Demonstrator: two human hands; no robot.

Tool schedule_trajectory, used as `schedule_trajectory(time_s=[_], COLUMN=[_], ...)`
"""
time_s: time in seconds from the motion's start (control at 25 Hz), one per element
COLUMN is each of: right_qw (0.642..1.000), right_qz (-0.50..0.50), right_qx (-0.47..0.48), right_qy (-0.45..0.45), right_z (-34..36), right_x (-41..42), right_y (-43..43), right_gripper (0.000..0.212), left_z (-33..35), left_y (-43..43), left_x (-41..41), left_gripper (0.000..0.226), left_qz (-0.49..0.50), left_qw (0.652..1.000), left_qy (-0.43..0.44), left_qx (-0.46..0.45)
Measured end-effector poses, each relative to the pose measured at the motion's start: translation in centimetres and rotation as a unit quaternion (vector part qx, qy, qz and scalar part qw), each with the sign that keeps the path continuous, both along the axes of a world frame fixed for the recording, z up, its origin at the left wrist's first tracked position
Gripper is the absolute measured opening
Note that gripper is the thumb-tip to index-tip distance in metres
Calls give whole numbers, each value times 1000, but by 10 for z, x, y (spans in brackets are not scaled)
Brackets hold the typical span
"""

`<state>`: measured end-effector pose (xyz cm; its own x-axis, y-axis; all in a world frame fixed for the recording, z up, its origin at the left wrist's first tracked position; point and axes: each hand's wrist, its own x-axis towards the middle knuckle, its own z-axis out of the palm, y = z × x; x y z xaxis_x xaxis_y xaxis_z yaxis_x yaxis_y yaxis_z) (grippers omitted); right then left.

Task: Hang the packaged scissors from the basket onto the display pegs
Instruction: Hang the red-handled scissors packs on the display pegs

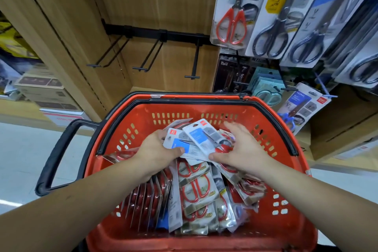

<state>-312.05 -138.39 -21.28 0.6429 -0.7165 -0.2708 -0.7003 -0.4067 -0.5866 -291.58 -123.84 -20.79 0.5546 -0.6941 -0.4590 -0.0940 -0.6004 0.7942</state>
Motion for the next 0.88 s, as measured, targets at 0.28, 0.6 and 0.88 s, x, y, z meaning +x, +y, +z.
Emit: schedule_trajectory(time_s=[0.28,0.6,0.88], right_qw=[988,971,979], right_qz=[58,121,87], right_qx=[130,175,138], right_qy=[55,107,126], right_z=[-8,-3,-9], right_x=[1,15,18], right_y=[-31,-53,-48], right_gripper=[100,106,107], left_z=[-2,7,14], left_y=[-10,-16,-21], left_x=[-6,-17,-27], left_gripper=[42,21,16], left_qz=[47,-30,22], left_qw=[995,994,971], left_qy=[86,101,236], left_qx=[-10,0,-16])
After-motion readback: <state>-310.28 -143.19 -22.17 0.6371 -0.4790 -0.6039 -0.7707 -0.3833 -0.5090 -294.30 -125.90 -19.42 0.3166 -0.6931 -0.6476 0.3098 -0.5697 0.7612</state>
